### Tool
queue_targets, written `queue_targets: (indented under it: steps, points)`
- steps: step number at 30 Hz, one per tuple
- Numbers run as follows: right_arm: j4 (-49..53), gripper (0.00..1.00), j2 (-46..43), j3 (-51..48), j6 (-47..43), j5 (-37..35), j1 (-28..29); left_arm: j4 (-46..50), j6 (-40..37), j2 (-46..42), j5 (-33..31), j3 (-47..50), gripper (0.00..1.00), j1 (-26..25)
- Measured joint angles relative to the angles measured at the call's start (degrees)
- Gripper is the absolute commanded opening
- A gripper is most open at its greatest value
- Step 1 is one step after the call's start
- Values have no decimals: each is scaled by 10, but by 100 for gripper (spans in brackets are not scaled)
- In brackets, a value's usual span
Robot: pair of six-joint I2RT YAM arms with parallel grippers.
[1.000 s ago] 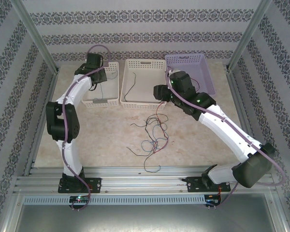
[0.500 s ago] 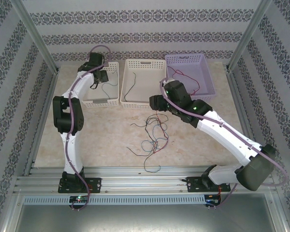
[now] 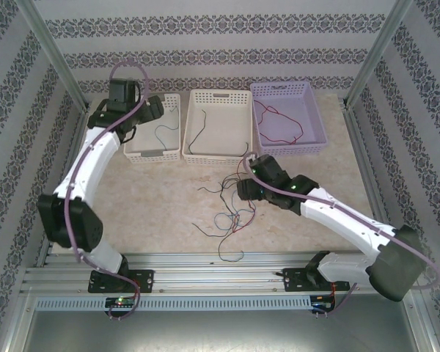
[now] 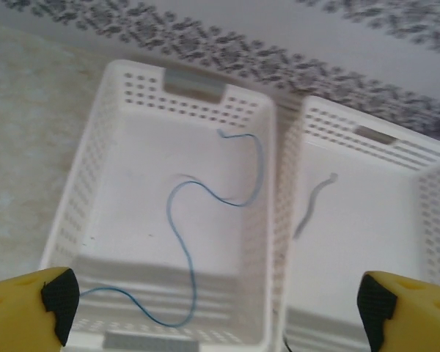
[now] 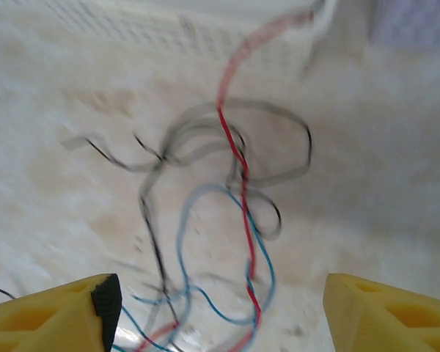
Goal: Untangle the cables
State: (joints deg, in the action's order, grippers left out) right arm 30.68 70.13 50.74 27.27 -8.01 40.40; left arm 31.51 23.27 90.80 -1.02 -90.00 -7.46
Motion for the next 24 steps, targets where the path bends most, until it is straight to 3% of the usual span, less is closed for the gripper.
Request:
queue_targets:
  steps: [9,16,20,24]
  points:
    - [-18,72,95,-48,51,2,17,-20,8,-94,13,180,100,-79]
    - [-44,64,177,-68,89,10,26,-35,-4,-115,1,194,100,-100]
    - [-48,44,187,-68,106,1,26,-39,-14,-116,-9,194,100,-110]
    - [-59,13,191,-65,121,-5,25,-41,-23,-116,-18,194,100,-113]
